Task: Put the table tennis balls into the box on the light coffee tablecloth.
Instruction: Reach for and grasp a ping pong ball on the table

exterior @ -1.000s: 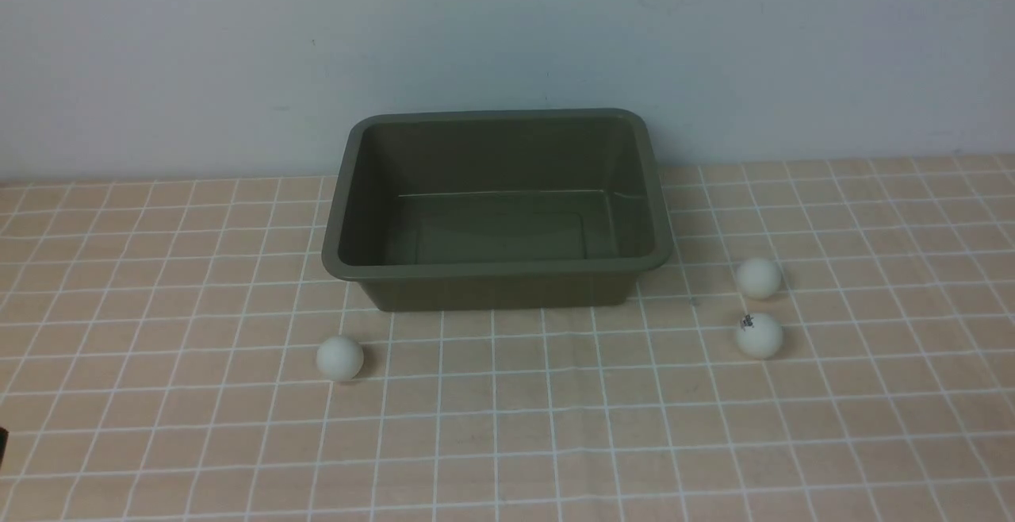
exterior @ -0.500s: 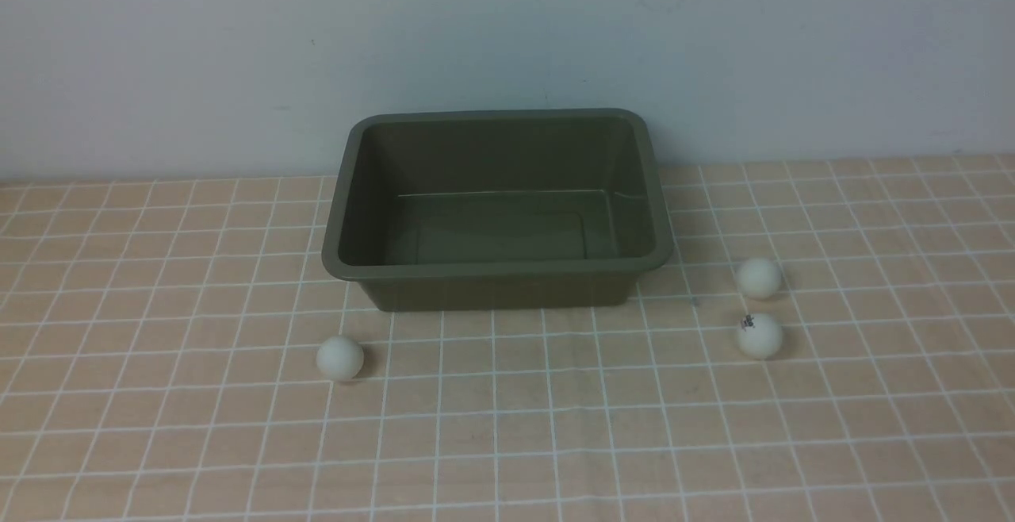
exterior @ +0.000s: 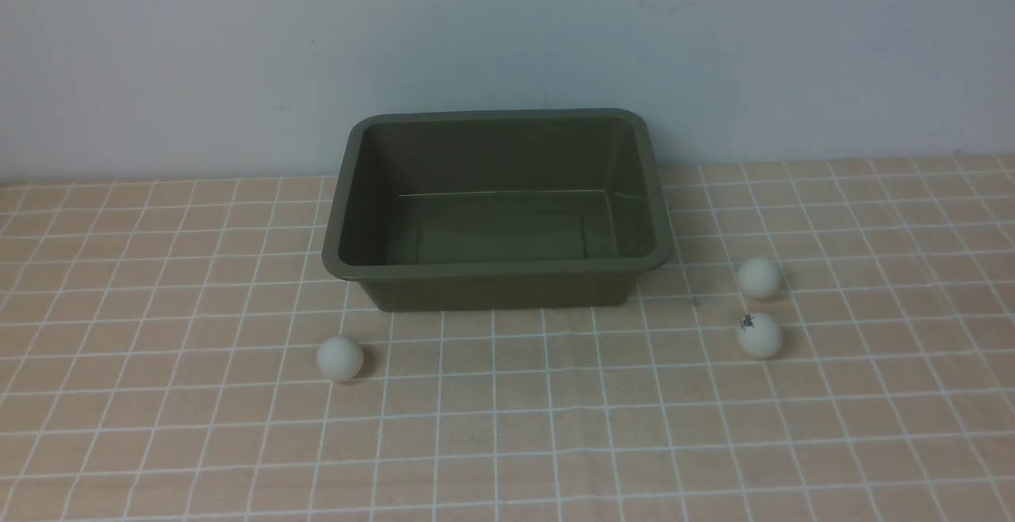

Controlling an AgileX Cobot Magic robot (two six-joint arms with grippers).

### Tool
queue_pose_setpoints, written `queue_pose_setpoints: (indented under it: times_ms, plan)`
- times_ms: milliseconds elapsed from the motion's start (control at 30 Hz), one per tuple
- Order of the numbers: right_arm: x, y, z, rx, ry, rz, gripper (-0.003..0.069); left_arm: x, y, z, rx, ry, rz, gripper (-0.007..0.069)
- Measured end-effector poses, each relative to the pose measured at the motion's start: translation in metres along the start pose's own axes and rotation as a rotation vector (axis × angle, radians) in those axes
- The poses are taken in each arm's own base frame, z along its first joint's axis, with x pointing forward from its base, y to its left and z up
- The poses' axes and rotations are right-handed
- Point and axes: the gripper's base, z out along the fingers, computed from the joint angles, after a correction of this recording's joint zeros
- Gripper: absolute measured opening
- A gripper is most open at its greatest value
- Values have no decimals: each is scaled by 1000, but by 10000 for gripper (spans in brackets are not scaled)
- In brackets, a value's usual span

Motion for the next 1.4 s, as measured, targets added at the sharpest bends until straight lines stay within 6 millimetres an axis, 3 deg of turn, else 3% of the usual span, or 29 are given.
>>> queue_pose_setpoints:
  times_ms: [233, 433, 600, 800, 967, 1167, 1300, 1400]
  plan:
    - [14, -2, 36, 34, 332, -46, -14, 21, 6, 14, -61, 217, -22, -66]
    - [29, -4, 54, 31, 524, -128, -14, 34, 8, 24, -100, 336, -127, -66]
    - [37, -5, 61, 16, 604, -181, -14, 43, 10, 29, -131, 425, -124, -66]
    - [55, -5, 62, -2, 796, -199, -14, 62, 20, 25, -231, 663, -22, -66]
    - [59, -4, 62, -17, 836, -182, -14, 66, 18, 23, -246, 756, -89, -66]
    - [59, -2, 62, -31, 836, -159, -14, 59, 0, 24, -130, 812, -329, -66]
    - [60, -1, 62, -51, 835, -185, -14, 51, -11, 25, 38, 842, -260, -66]
    - [59, 2, 62, -96, 830, -188, -14, 35, -21, 28, 231, 798, -103, -66]
